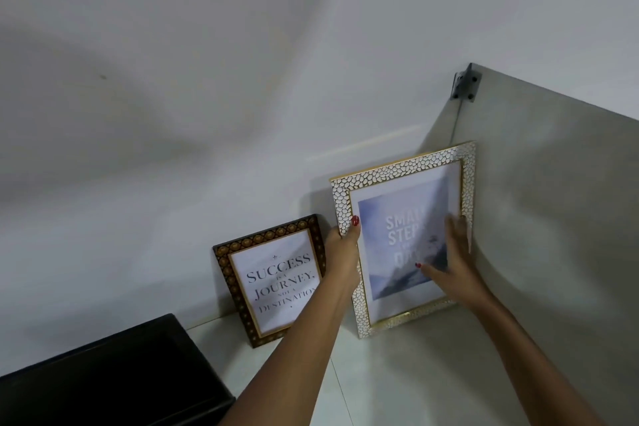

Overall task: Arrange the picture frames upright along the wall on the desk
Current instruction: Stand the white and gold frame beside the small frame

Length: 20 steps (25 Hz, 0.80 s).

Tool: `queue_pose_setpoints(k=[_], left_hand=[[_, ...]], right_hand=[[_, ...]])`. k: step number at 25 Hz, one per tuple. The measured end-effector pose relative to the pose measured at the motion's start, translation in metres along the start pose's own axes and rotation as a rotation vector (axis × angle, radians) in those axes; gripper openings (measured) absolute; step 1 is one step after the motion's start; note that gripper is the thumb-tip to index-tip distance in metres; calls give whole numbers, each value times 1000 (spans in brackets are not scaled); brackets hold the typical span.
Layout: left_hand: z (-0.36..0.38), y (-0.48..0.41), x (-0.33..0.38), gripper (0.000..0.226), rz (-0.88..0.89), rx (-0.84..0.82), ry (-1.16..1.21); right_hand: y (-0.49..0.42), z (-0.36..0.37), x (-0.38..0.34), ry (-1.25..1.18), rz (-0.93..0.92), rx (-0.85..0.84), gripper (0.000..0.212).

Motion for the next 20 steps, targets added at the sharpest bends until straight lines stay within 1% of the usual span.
queue_pose_setpoints(k=[3,4,7,10,13,15,16,18,19,20], left_hand=[[14,-15,1,21,-9,19,28],[16,-20,0,24,-19,33,49],[14,-31,1,43,-38,96,111],[14,-31,7,43,18,139,134],[14,-29,9,46,30,140,98],[12,-28,11,53,36,127,48],[10,-25,12,53,48,120,22],[4,-16,10,45,132,112,-44],[0,-9,6,46,190,98,-79],[-5,-1,-1,52,240,74,-110]], right_hand=[[1,12,12,21,-68,-58,89],[0,15,17,45,-86,-75,89],[-9,24,26,131,-137,-162,94],[-17,35,28,164,-140,-240,98],[-19,40,31,199,-138,-225,101],[-17,39,30,190,-141,-204,98],[-16,38,29,180,-147,-190,96],[-12,37,24,151,-152,-165,93],[-8,38,21,137,-156,-162,92],[-4,38,17,123,-160,-168,90]])
Point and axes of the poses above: each hand's wrist, its own y-axis away from the middle knuckle, its own z-axis out of the palm, x = y × z, the point moved 2 cm from there along -y, towards the middle knuckle, and after that the axes turned 5 degrees about x, right-handed, at the moved point
